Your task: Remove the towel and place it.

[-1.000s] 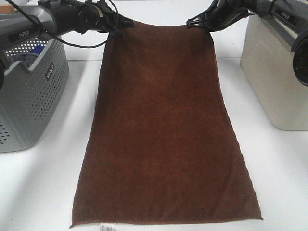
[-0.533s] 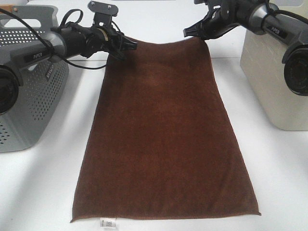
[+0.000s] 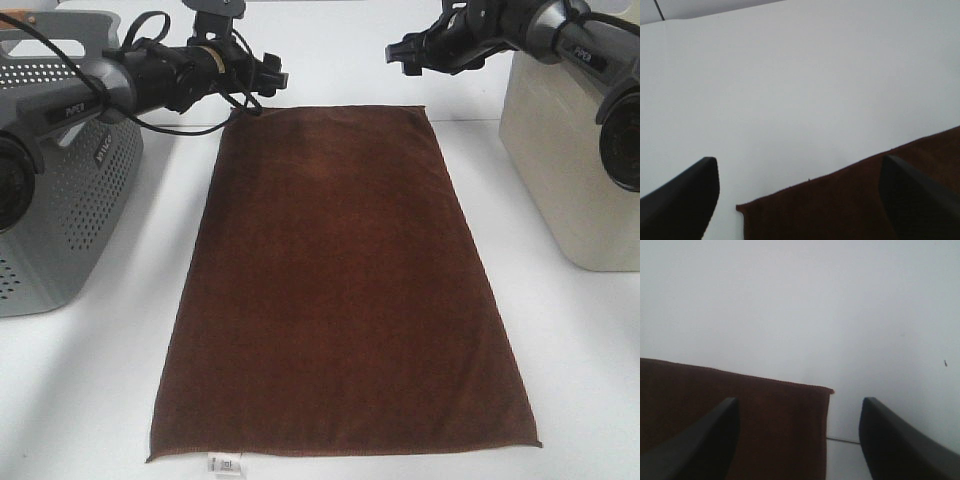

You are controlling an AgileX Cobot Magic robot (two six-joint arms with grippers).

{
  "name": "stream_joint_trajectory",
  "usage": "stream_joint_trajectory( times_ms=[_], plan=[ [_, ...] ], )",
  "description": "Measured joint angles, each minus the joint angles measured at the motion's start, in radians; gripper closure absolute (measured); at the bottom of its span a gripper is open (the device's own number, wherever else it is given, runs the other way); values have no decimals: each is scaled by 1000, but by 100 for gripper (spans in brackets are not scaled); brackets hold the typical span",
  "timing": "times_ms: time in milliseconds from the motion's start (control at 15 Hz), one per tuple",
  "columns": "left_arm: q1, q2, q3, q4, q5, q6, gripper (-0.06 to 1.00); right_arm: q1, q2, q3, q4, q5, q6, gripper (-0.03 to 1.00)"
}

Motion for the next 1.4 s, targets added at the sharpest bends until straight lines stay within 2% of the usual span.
stream_joint_trajectory(
  times_ms=[200, 400, 600, 867, 933, 1267, 1400],
  plan=[
    [0, -87, 0, -16, 53, 0, 12, 0, -81, 0, 70, 39, -5, 32],
    [-4, -180, 0, -38, 249, -1, 12, 2, -161, 0, 126, 158, -37, 32],
    [-16, -304, 0, -64, 505, 8, 12, 17, -265, 0, 138, 368, -53, 32],
    [-45, -474, 0, -75, 792, 102, 12, 26, -401, 0, 140, 659, -54, 32],
    [-46, -509, 0, -80, 855, 123, 12, 26, -434, 0, 140, 698, -55, 32],
    [-46, -617, -1, -86, 1145, 140, 12, 26, -540, 1, 162, 717, -47, 32],
    [-46, -622, -1, -85, 1178, 172, 12, 26, -598, 41, 164, 717, -37, 32]
  ],
)
